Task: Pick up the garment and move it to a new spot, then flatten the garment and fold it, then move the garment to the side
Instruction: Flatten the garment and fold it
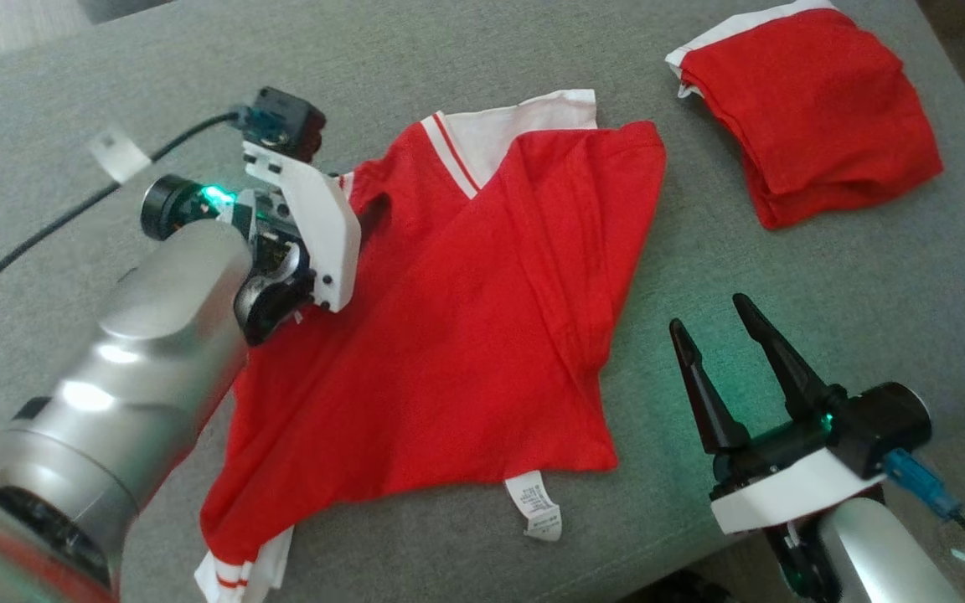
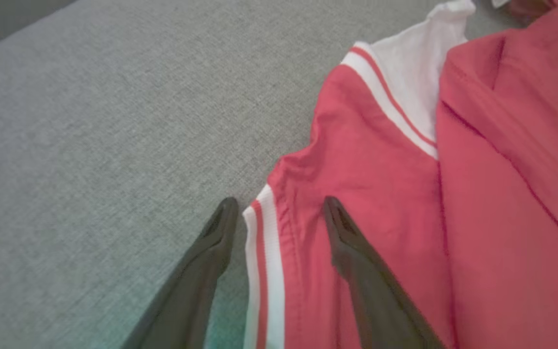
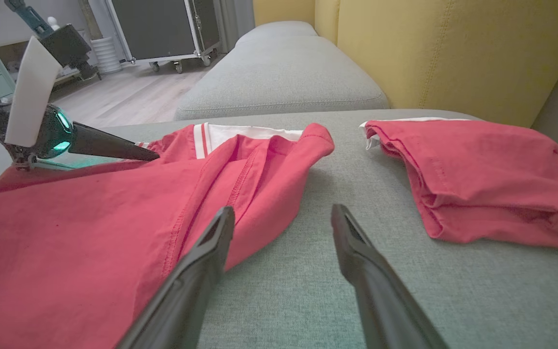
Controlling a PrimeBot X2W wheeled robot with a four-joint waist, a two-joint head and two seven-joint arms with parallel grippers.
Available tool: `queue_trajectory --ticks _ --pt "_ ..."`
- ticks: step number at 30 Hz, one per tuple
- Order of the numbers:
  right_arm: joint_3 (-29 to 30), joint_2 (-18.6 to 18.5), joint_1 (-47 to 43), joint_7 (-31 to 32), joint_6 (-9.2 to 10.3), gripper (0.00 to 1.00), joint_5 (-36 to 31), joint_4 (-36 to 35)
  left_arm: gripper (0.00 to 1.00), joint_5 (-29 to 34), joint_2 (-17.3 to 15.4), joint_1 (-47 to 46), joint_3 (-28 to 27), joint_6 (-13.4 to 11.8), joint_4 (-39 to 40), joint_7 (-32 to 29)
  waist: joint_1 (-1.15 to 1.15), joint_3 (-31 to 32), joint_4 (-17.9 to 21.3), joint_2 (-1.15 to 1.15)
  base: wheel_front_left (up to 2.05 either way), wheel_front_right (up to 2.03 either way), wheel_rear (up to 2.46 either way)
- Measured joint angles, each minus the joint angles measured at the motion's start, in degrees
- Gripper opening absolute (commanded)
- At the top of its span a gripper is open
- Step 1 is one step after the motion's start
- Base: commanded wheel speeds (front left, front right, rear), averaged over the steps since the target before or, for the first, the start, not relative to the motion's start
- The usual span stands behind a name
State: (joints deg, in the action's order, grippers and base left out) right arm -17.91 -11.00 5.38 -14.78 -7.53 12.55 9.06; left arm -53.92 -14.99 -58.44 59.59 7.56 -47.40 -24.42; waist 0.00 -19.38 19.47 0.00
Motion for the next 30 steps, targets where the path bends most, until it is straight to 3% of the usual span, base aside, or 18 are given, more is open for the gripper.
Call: queue_trajectory --ticks 1,8,13,19,21,25,30 --pt "0.0 0.09 0.0 0.0 0.0 1.0 -0.01 0.01 0.0 -1.21 -0.32 0.01 0.73 0.0 1.0 -0.2 0.0 0.03 0.14 0.0 0.0 0.0 0.0" --pt "-0.15 0.74 0.03 0.0 0.0 1.0 -0.02 0.71 0.0 -2.5 -1.31 -1.01 4.55 0.01 6.17 10.95 0.0 1.6 0.81 0.0 0.0 0.0 0.0" --pt "-0.19 0.89 -0.38 0.0 0.0 1.0 -0.03 1.26 0.0 -2.55 0.41 -8.83 6.06 0.01 8.87 23.62 -0.01 5.12 1.05 0.0 0.0 0.0 0.0" --pt "0.98 0.79 -4.39 0.0 0.0 1.0 -0.65 1.33 0.0 -4.89 3.47 -17.48 5.76 0.01 10.14 34.11 -0.01 10.71 0.85 0.0 0.0 0.0 0.0" --pt "1.68 0.52 -6.08 0.0 0.0 1.0 -0.88 1.3 0.0 -7.43 3.27 -18.34 5.93 0.01 12.49 35.06 -0.02 12.62 0.55 0.0 0.0 0.0 0.0" --pt "3.48 -0.4 -8.68 0.0 0.0 1.0 -1.21 1.04 0.0 -10.2 0.86 -16.29 12.59 0.01 18.92 32.15 -0.03 15.56 -1.11 0.0 0.0 0.0 0.0" --pt "4.39 -0.51 -11.02 0.0 0.0 1.0 -1.56 0.46 0.0 -12.32 -5.41 -0.15 15.29 0.01 23.52 28.41 -0.01 17.39 -4.74 0.0 0.0 0.0 0.0"
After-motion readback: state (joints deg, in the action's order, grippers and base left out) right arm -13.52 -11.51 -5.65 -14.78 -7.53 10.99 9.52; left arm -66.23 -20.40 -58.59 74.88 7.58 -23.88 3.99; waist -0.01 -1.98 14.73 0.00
